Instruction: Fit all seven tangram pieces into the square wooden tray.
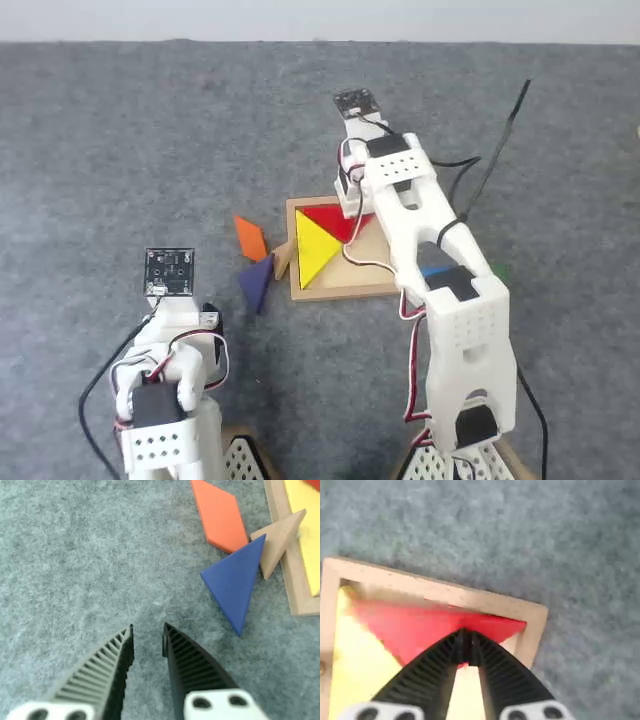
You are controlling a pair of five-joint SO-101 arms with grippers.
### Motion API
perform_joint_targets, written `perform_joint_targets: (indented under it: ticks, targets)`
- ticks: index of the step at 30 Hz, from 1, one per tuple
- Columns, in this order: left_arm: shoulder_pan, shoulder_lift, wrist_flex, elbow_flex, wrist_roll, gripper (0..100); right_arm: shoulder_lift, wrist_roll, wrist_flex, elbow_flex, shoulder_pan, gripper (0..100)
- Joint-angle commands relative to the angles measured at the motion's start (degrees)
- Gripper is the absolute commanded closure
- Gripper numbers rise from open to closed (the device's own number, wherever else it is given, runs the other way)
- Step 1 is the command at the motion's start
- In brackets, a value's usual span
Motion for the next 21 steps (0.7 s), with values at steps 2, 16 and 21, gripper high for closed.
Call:
perform_joint_targets:
  ticks: [2,16,21]
  targets:
    - [-0.35,-1.14,0.18,-0.75,-0.09,91,-0.04,0.88,-2.15,-1.49,-1.98,99.1]
    - [-0.35,-1.14,0.18,-0.75,-0.09,91,-17.89,0.97,4.53,1.32,-2.86,99.1]
    - [-0.35,-1.14,0.18,-0.75,-0.09,91,-35.30,2.02,3.47,17.58,-0.92,99.1]
